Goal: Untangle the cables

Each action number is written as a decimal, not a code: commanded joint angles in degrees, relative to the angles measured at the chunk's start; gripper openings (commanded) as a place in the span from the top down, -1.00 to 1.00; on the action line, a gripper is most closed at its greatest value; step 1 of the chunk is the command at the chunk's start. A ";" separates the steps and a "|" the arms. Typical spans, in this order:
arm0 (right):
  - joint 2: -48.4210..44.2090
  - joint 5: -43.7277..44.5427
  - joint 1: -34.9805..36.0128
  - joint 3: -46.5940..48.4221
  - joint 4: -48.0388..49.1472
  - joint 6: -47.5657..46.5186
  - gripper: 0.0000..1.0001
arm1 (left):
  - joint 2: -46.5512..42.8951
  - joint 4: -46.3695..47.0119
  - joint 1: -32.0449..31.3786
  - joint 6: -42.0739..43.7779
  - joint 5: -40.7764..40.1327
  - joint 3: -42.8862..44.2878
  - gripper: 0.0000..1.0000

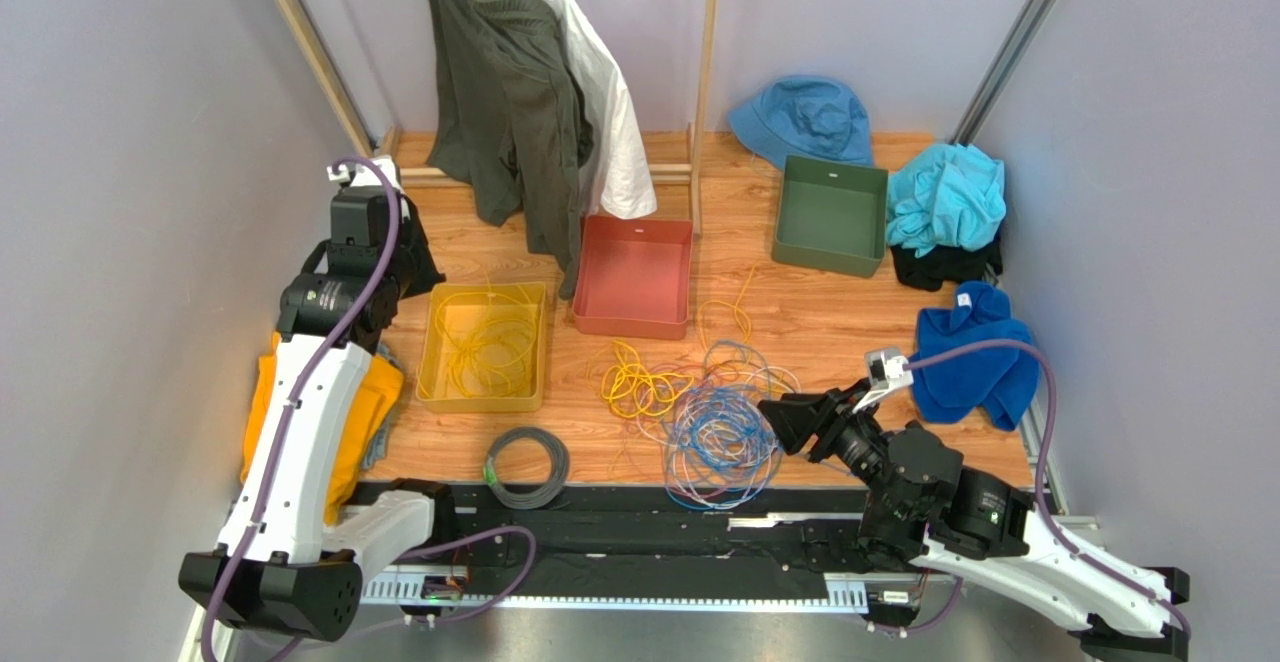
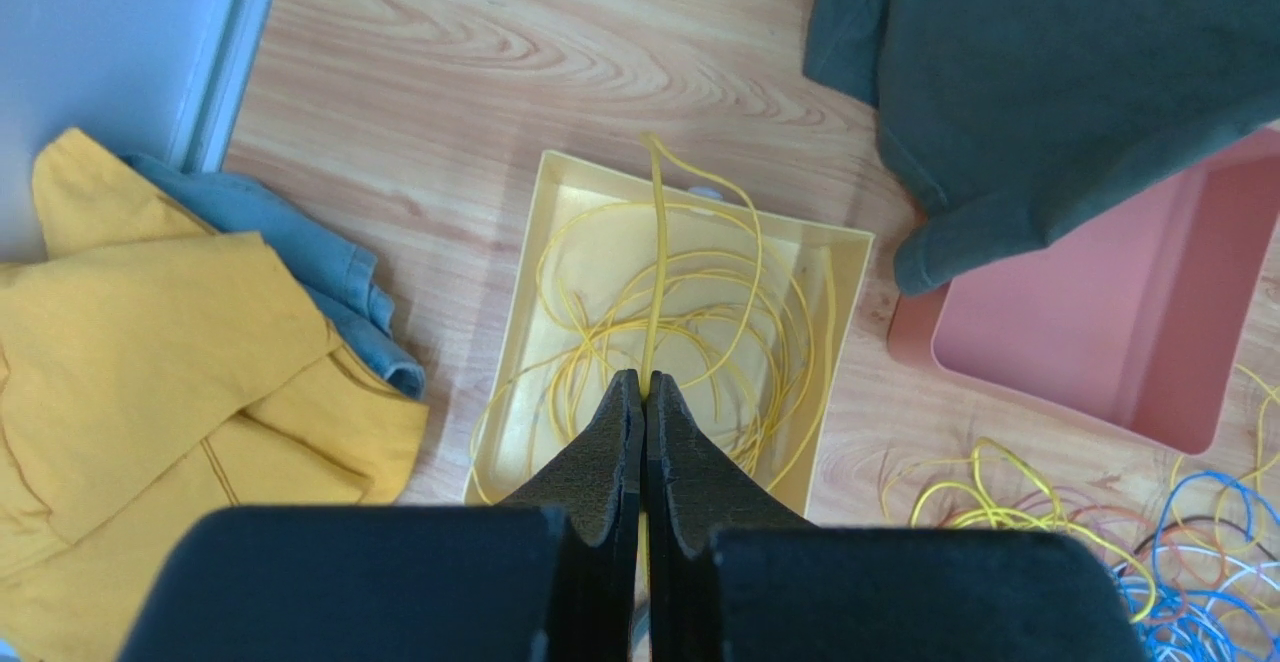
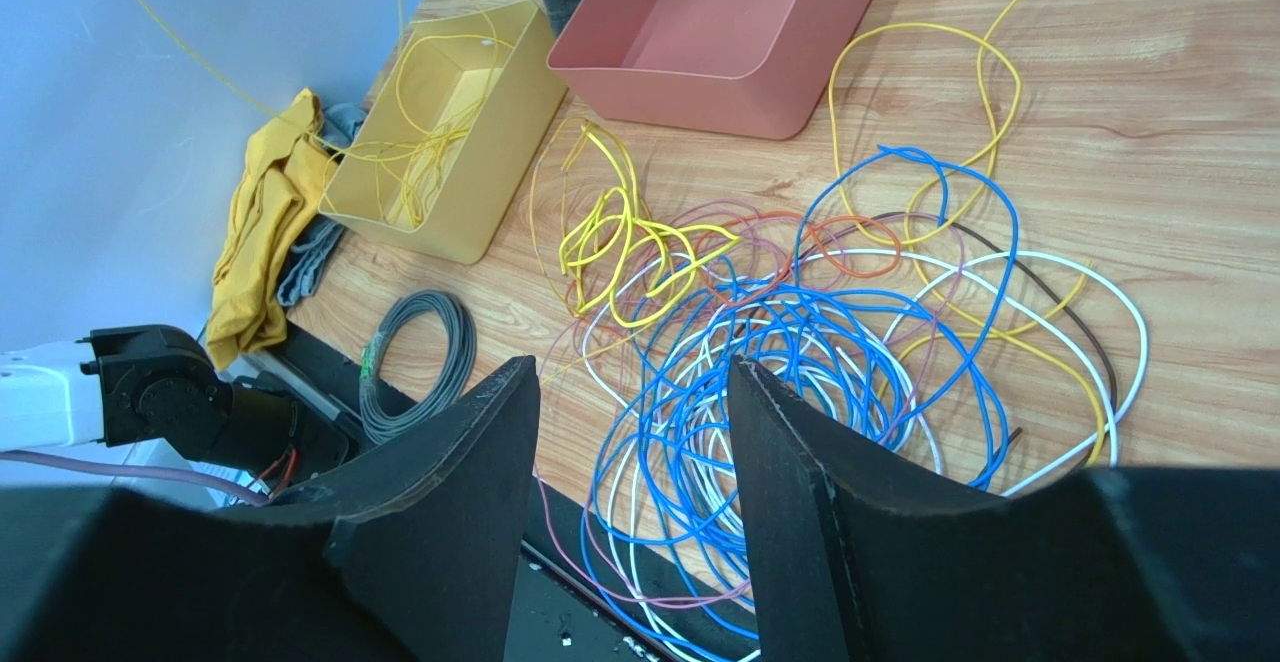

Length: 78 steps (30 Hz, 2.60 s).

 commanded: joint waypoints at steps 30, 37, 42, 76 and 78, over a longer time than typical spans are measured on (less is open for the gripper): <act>7.67 5.55 0.12 -3.05 8.46 3.18 -0.10 | -10.01 16.71 -28.36 -13.69 2.38 -18.04 -0.98; 15.58 8.10 0.12 -1.57 6.36 4.69 -0.15 | 5.08 27.36 -54.63 -17.74 -7.73 -20.51 -0.98; 27.68 4.33 0.12 1.34 3.46 4.34 -0.11 | 10.04 33.14 -59.15 -22.65 -6.43 -23.49 -0.98; 53.24 4.39 6.80 15.56 3.83 0.12 1.00 | -9.21 36.07 -61.44 -31.28 -8.18 -43.98 -0.93; 45.59 7.03 6.80 23.87 -1.96 -3.74 1.00 | -9.38 35.28 -61.52 -31.28 -9.49 -43.71 -0.94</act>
